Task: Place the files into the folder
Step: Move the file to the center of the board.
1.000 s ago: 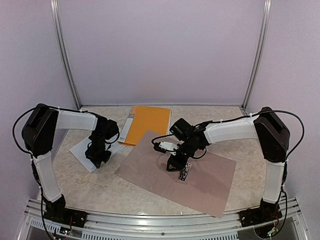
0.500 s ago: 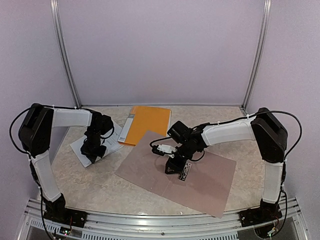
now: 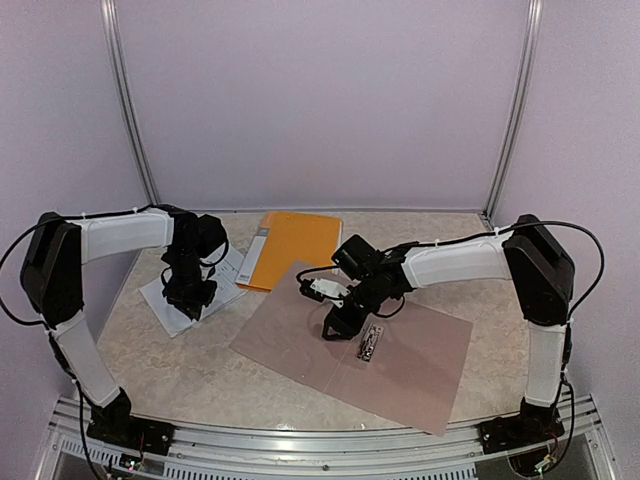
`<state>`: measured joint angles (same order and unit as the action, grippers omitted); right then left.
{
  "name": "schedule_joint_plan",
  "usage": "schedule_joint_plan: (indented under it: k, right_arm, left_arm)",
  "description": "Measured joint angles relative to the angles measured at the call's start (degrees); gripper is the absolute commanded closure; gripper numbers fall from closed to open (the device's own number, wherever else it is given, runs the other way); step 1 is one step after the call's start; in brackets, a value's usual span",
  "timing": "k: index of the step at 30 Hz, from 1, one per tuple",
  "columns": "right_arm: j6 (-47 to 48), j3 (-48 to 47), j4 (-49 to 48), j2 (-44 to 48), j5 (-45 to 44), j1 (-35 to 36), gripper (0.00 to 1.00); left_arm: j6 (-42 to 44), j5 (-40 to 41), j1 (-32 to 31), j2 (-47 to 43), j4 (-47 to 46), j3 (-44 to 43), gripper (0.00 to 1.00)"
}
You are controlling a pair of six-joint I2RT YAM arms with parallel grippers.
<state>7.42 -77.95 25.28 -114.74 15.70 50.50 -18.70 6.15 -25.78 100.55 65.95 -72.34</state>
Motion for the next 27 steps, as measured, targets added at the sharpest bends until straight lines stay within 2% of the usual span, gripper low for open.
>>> schedule_joint_plan:
  k: [2,5,10,18,27]
  right_arm:
    - [-1.1,-0.2,-1.2,0.0,0.3,0.0,0.47]
    - [-2.9,-0.3,-3.9,0.0,1.7,0.0,0.45]
    - [-6.1,-0.4,-8.0,0.0,4.0,0.0,0.44]
    - [-9.6,-0.5,-11.1,0.0,6.2,0.7,0.45]
    - [-11.5,-0.5,-12.8,-1.2,7.3,2.6,0.45]
  left_arm:
    - [-0.7,-1.2,0.7,0.0,-1.3,-0.3,0.69]
    - [-2.3,-3.7,3.7,0.0,-4.9,-0.3,0.49]
    - [-5.1,-7.5,10.9,0.0,-13.0,-0.3,0.34]
    - [-8.7,-12.5,22.9,3.8,-25.5,-2.6,0.26]
    - [-9.6,-15.0,27.7,17.2,-31.7,-16.5,0.25]
